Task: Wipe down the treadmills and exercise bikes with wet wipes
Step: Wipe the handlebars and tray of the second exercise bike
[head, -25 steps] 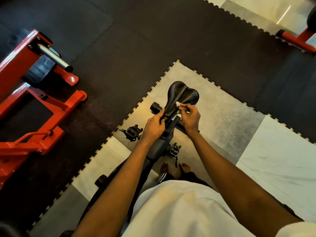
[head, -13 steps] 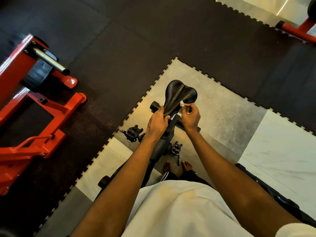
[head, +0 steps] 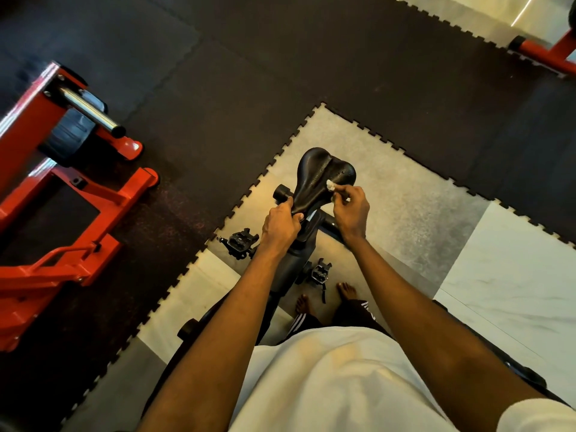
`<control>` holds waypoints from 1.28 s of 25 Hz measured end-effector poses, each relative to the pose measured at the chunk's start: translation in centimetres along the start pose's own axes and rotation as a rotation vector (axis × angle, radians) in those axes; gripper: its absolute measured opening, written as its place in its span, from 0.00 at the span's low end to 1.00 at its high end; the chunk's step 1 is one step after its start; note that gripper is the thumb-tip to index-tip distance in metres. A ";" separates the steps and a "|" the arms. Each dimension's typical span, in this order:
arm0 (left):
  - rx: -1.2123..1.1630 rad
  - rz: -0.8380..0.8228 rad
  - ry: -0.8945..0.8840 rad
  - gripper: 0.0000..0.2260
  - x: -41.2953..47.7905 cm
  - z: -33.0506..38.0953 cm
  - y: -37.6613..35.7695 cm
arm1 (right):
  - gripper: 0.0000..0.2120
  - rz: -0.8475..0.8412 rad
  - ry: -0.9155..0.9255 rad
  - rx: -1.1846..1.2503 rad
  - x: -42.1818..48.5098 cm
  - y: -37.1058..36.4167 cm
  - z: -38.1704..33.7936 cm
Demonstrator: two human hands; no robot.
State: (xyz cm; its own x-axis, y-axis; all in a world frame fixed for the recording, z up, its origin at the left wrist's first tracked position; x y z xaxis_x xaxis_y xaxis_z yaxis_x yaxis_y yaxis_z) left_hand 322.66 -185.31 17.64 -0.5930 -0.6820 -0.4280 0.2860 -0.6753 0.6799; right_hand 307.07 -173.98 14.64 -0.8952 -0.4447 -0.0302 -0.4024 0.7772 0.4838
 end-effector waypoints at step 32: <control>0.136 0.172 0.443 0.26 0.3 0.9 -3.8 | 0.13 -0.733 0.608 -0.317 8.9 -2.7 -3.9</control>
State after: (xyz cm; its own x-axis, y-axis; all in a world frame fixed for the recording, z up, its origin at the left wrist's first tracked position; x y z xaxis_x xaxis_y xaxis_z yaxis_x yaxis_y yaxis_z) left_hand 320.74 -182.68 15.46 -0.1605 -0.8541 -0.4948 0.2333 -0.5199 0.8217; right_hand 300.96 -181.76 16.44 -0.1612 -0.9869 -0.0051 -0.6662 0.1050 0.7384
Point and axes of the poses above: each hand's wrist, its own x-axis towards the middle knuckle, its own y-axis out of the back of the hand, z = x × y, the point moved 7 cm from there along x, towards the middle knuckle, and after that the axes turned 1 degree about z, right-handed, at the moved point
